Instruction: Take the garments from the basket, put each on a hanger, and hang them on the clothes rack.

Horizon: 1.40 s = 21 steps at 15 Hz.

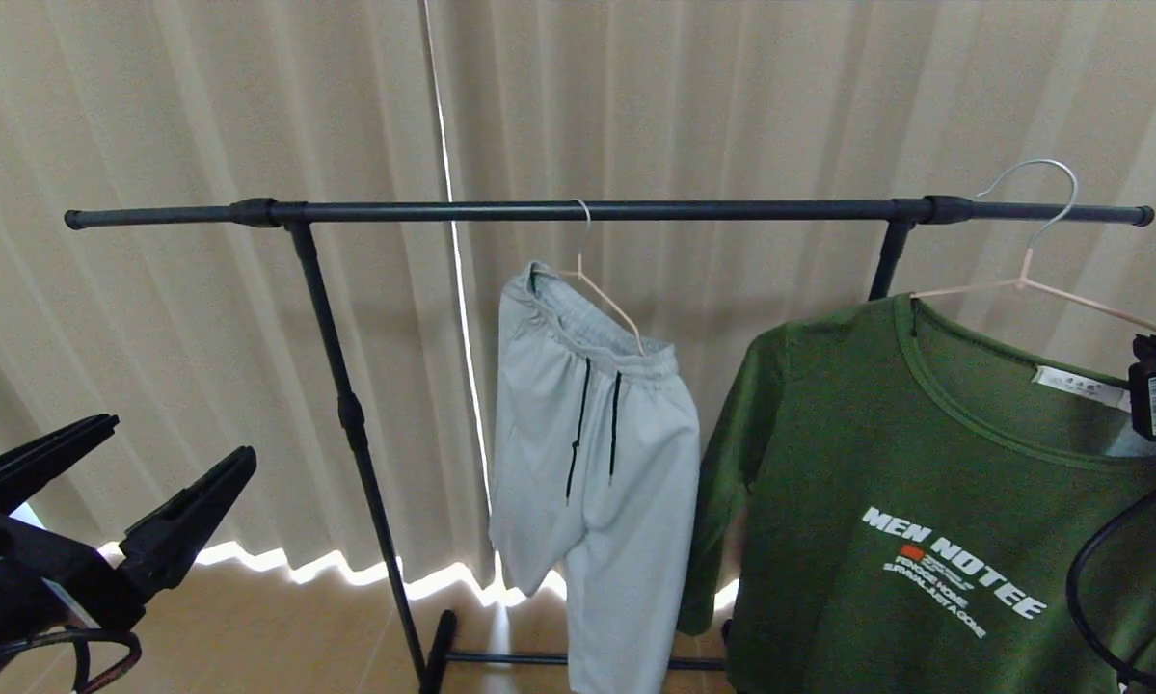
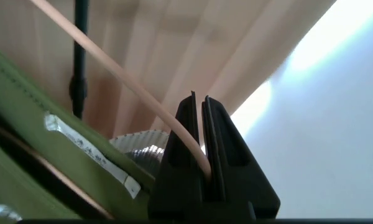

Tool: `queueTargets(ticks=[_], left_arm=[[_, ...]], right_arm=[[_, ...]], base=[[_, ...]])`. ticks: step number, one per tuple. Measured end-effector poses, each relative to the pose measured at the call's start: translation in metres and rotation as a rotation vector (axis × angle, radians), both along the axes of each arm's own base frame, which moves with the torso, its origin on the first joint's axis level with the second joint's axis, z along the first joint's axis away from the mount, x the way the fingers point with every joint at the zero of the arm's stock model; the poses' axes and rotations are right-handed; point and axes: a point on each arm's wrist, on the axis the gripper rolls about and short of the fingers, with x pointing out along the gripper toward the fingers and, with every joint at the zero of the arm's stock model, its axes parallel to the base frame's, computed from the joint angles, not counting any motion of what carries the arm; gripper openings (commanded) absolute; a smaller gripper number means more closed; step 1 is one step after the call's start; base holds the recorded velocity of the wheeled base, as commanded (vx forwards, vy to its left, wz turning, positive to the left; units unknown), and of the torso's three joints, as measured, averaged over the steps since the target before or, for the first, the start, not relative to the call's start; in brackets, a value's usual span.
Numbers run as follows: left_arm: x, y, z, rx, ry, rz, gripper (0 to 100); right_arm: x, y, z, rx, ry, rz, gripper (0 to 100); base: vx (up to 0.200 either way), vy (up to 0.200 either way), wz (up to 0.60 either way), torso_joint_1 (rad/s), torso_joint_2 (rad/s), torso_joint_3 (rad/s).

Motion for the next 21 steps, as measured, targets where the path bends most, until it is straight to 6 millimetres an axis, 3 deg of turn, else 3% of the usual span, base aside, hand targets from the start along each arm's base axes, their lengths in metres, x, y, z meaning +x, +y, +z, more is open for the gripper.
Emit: queueTargets(ticks=[6, 12, 16, 21], left_arm=[[-0.001, 0.0, -0.002, 0.003, 0.005, 0.0, 100], [-0.002, 0.001, -0.006, 0.009, 0.017, -0.001, 100], [-0.002, 0.001, -0.006, 0.008, 0.015, -0.001, 100], [-0.002, 0.001, -0.006, 0.009, 0.016, -0.001, 100]], right_arm=[[0.0, 0.001, 0.0, 0.001, -0.001, 0.007, 0], [0.014, 0.011, -0.003, 0.0, 0.022, 0.052, 0], [0.031, 0.012, -0.015, -0.002, 0.077, 0.033, 0], [0.035, 0.021, -0.026, -0.008, 0.123, 0.066, 0]], base=[[0.2, 0.0, 0.0, 0.006, 0.0, 0.003], [0.0, 0.0, 0.0, 0.0, 0.0, 0.0], [0.0, 0.0, 0.0, 0.0, 0.0, 0.0], [0.0, 0.0, 0.0, 0.0, 0.0, 0.0]])
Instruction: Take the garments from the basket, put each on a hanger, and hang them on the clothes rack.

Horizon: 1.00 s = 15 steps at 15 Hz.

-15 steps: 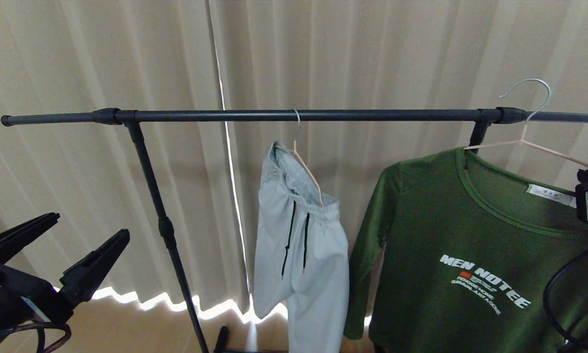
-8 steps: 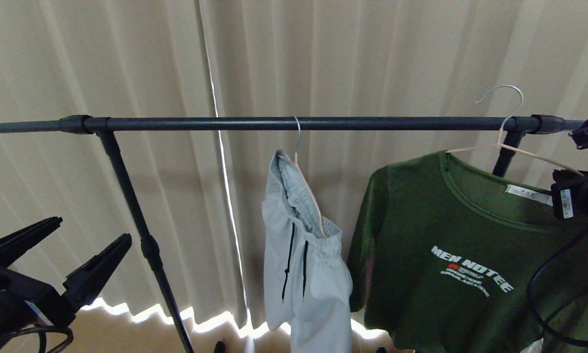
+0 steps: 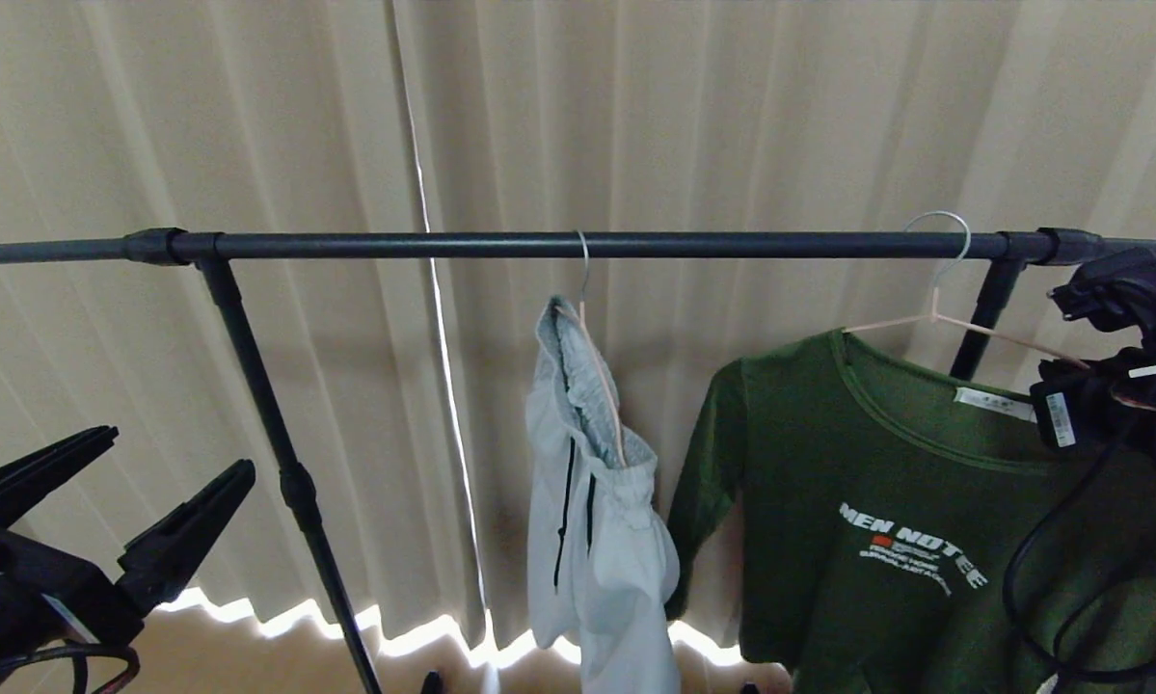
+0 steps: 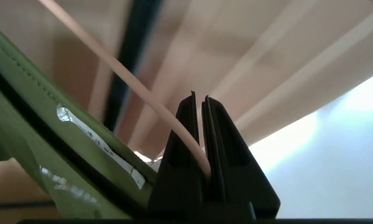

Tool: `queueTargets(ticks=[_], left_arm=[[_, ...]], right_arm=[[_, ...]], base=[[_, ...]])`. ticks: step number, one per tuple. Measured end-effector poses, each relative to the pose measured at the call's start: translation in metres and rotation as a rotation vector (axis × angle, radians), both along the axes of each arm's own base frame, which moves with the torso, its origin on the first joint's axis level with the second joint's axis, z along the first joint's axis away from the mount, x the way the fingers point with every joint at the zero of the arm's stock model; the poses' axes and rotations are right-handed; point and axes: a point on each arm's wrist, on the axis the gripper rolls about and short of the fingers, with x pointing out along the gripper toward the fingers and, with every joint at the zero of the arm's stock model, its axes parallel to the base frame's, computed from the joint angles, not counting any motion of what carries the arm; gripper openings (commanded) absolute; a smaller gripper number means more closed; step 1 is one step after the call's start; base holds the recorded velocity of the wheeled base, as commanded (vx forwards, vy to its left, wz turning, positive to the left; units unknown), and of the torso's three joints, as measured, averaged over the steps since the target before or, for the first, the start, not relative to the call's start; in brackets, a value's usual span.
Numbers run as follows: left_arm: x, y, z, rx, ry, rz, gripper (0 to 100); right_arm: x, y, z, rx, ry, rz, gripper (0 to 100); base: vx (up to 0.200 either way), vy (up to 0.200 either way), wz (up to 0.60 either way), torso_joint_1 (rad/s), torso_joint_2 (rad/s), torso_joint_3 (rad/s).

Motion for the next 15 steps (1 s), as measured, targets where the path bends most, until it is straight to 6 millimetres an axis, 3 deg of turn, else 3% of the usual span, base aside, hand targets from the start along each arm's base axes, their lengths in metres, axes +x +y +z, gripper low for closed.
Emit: queueTargets(ticks=[6, 10, 11, 15], left_arm=[[0.0, 0.0, -0.001, 0.001, 0.005, 0.0, 100], [0.0, 0.0, -0.002, 0.003, 0.005, 0.0, 100], [0.0, 0.0, -0.002, 0.004, 0.005, 0.0, 100], [0.0, 0.0, -0.002, 0.005, 0.007, 0.0, 100]], right_arm=[[-0.002, 0.02, -0.009, 0.001, 0.03, 0.082, 0], [-0.003, 0.023, -0.012, 0.001, 0.041, 0.099, 0], [-0.003, 0.025, -0.013, 0.0, 0.044, 0.104, 100], [-0.004, 0.03, -0.013, 0.015, 0.041, 0.129, 100]], base=[[0.0, 0.0, 0.0, 0.0, 0.0, 0.0], [0.0, 0.0, 0.0, 0.0, 0.0, 0.0], [0.0, 0.0, 0.0, 0.0, 0.0, 0.0], [0.0, 0.0, 0.0, 0.0, 0.0, 0.0]])
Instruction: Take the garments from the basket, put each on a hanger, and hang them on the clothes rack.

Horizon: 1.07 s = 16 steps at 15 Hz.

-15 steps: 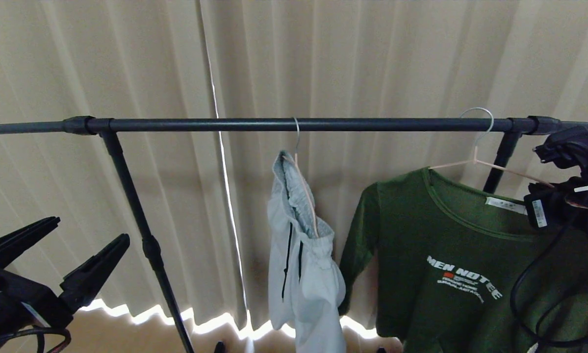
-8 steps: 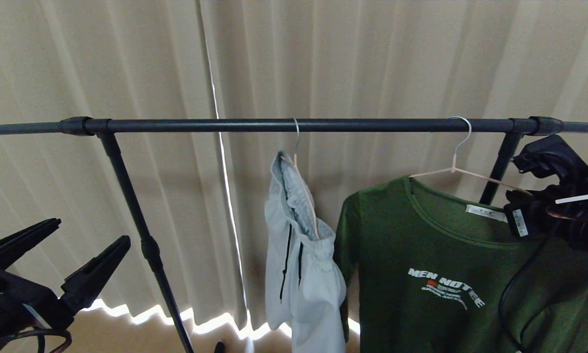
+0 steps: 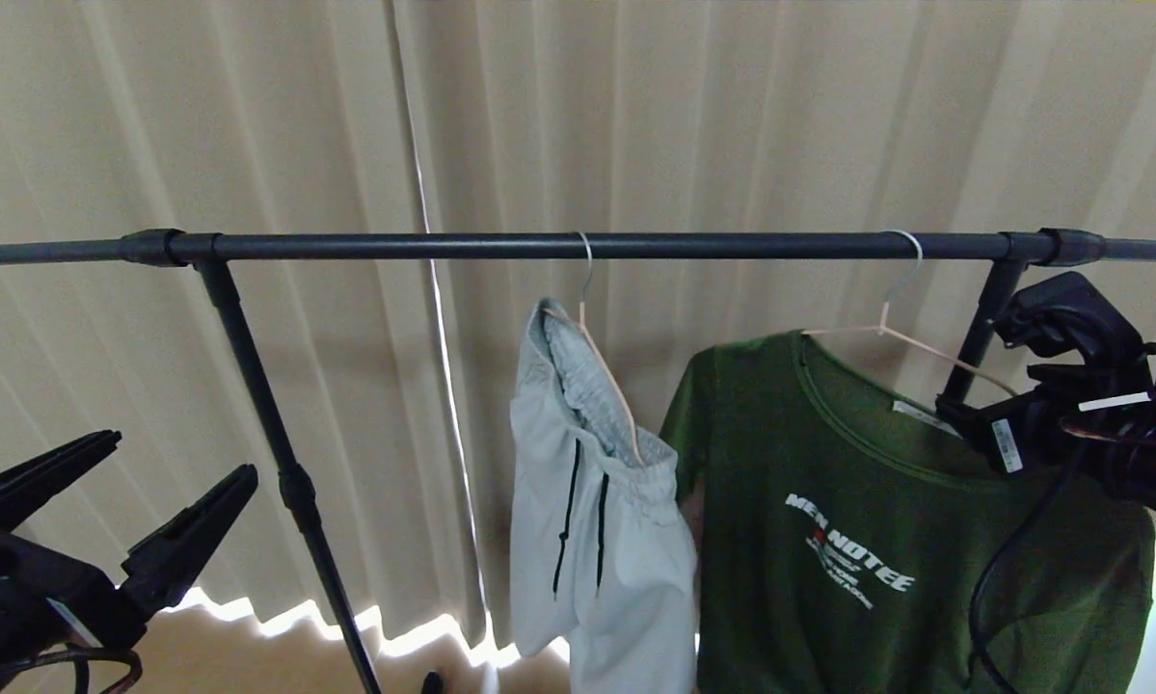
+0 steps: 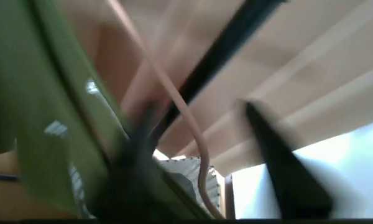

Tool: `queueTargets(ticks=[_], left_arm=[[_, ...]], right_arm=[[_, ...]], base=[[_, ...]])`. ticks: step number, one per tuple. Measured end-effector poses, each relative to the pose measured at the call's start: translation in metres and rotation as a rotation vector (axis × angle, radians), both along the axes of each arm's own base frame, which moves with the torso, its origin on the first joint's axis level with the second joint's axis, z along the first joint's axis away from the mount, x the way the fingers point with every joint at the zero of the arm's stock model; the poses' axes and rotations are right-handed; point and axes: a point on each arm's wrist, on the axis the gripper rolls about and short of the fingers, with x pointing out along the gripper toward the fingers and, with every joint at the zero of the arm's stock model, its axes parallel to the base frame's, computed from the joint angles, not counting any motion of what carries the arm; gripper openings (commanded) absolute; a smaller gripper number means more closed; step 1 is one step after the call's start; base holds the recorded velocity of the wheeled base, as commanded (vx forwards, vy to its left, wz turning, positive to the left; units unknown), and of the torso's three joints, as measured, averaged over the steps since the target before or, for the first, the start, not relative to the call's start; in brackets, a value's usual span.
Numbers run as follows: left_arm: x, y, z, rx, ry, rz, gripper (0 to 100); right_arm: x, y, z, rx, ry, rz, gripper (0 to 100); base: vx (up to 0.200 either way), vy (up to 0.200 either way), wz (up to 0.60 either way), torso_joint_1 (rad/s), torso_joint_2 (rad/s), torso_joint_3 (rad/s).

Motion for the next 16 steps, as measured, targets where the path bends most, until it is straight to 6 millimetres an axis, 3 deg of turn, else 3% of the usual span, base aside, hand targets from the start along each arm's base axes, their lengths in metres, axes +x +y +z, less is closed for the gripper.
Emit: queueTargets(ticks=[5, 9, 13, 16], left_arm=[[0.0, 0.0, 0.0, -0.001, 0.004, 0.0, 100], [-0.003, 0.002, -0.004, -0.005, 0.007, 0.006, 100], [-0.017, 0.008, -0.017, -0.002, 0.017, 0.02, 100], [-0.037, 0.018, -0.022, 0.01, -0.001, 0.05, 100]], right_arm=[[-0.007, 0.011, 0.003, 0.104, -0.057, 0.088, 100], [-0.021, 0.011, 0.009, 0.163, -0.224, 0.192, 100], [-0.048, 0.006, 0.017, 0.186, -0.312, 0.236, 100], [-0.08, -0.002, 0.02, 0.19, -0.369, 0.247, 100]], base=[[0.0, 0.0, 0.0, 0.0, 0.0, 0.0], [0.0, 0.0, 0.0, 0.0, 0.0, 0.0], [0.0, 0.0, 0.0, 0.0, 0.0, 0.0], [0.0, 0.0, 0.0, 0.0, 0.0, 0.0]])
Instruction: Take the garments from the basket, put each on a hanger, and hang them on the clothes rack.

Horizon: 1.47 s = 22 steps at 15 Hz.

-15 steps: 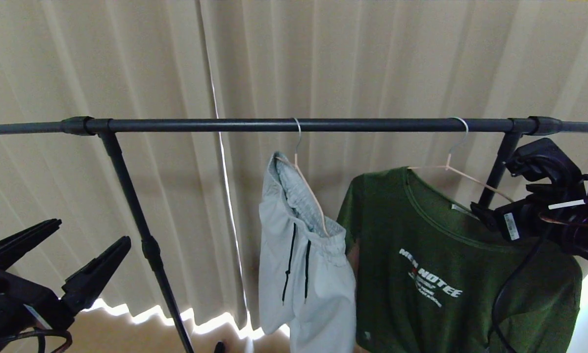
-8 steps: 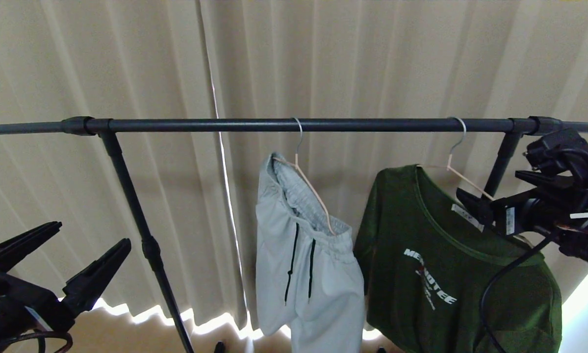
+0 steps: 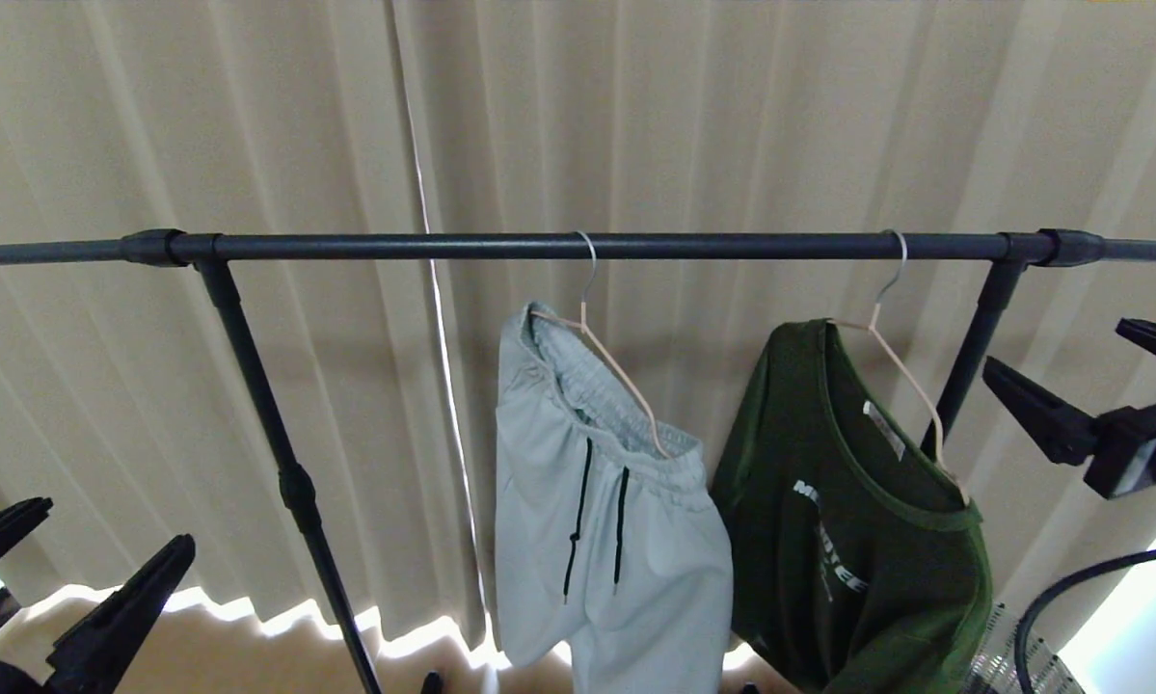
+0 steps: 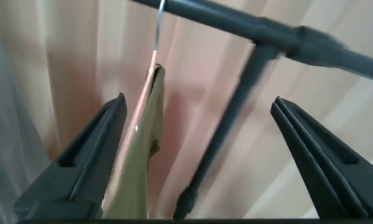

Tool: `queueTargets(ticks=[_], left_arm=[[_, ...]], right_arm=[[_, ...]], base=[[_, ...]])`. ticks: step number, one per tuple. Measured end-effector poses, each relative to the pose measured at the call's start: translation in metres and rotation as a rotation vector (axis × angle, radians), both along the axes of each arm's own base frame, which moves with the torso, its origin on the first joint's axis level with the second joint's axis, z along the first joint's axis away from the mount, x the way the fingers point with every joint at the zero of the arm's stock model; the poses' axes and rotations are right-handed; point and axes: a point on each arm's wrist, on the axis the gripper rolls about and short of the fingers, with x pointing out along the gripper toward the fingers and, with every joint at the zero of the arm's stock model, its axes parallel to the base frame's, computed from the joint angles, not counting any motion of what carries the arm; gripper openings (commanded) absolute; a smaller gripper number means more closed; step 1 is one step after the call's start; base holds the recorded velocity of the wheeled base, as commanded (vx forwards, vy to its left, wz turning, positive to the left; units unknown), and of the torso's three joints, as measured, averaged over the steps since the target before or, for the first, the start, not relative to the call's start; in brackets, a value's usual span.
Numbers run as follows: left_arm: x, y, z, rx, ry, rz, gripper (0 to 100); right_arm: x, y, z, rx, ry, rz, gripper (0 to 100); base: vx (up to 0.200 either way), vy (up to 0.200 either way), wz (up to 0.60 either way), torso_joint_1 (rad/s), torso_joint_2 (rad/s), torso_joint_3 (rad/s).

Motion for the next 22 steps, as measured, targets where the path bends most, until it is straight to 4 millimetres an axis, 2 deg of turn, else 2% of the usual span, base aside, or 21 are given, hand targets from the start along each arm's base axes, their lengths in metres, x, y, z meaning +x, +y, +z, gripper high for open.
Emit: queueTargets(ticks=[4, 8, 11, 13, 16, 19, 22], left_arm=[[-0.036, 0.018, -0.023, 0.061, 0.105, 0.142, 100], [-0.059, 0.024, -0.03, 0.015, 0.067, 0.238, 100], [-0.067, 0.025, -0.04, 0.011, 0.09, 0.25, 100], [-0.081, 0.026, -0.055, 0.006, 0.151, 0.278, 100], [-0.093, 0.025, -0.07, -0.034, 0.117, 0.342, 100], [-0.096, 0.025, -0.076, -0.076, 0.081, 0.35, 100], [-0.096, 0.024, -0.08, -0.162, 0.073, 0.31, 100]], right_arm=[[-0.061, -0.014, -0.018, -0.023, -0.019, 0.049, 100], [-0.104, -0.025, -0.049, -0.032, 0.01, 0.054, 100], [-0.12, -0.03, -0.067, -0.021, 0.006, 0.023, 100], [-0.133, -0.034, -0.09, 0.0, 0.074, -0.025, 100], [-0.149, -0.037, -0.115, 0.047, 0.158, -0.085, 100], [-0.163, -0.038, -0.127, 0.087, 0.128, -0.129, 100], [-0.172, -0.038, -0.13, 0.119, 0.039, -0.178, 100]], base=[[0.0, 0.0, 0.0, 0.0, 0.0, 0.0], [0.0, 0.0, 0.0, 0.0, 0.0, 0.0], [0.0, 0.0, 0.0, 0.0, 0.0, 0.0], [0.0, 0.0, 0.0, 0.0, 0.0, 0.0], [0.0, 0.0, 0.0, 0.0, 0.0, 0.0], [0.0, 0.0, 0.0, 0.0, 0.0, 0.0], [0.0, 0.0, 0.0, 0.0, 0.0, 0.0]])
